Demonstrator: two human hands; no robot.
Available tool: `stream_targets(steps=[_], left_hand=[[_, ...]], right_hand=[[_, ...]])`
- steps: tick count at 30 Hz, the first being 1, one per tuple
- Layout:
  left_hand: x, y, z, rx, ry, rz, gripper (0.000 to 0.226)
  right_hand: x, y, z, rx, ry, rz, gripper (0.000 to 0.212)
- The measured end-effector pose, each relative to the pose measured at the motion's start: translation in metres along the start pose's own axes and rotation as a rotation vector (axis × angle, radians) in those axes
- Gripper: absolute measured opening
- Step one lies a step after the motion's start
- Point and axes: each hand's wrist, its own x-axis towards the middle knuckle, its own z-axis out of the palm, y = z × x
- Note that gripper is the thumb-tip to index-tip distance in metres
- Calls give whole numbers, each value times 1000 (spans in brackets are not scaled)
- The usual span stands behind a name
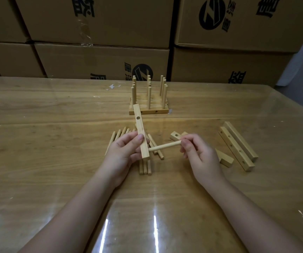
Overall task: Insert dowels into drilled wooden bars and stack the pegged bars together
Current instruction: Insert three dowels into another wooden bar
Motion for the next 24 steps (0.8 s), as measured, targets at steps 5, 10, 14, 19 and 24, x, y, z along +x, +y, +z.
stream_targets(steps=[5,10,14,19,24], left_hand=[[0,0,-2,7,2,6,31],[1,-2,-2,8,0,5,26],[2,-2,-2,2,1,-1,27],[1,-3,-2,-2,-2,6,24],[3,-3,-3,25,-2,15,21]], right_hand=[[1,0,0,-18,-5,3,20],[1,1,-2,-64,-15,-17,16],[1,0,-3,-97,-17,-48,19],[2,-2,-2,-130,-3,-94,24],[1,-1,-3,-136,-11,-89,26]])
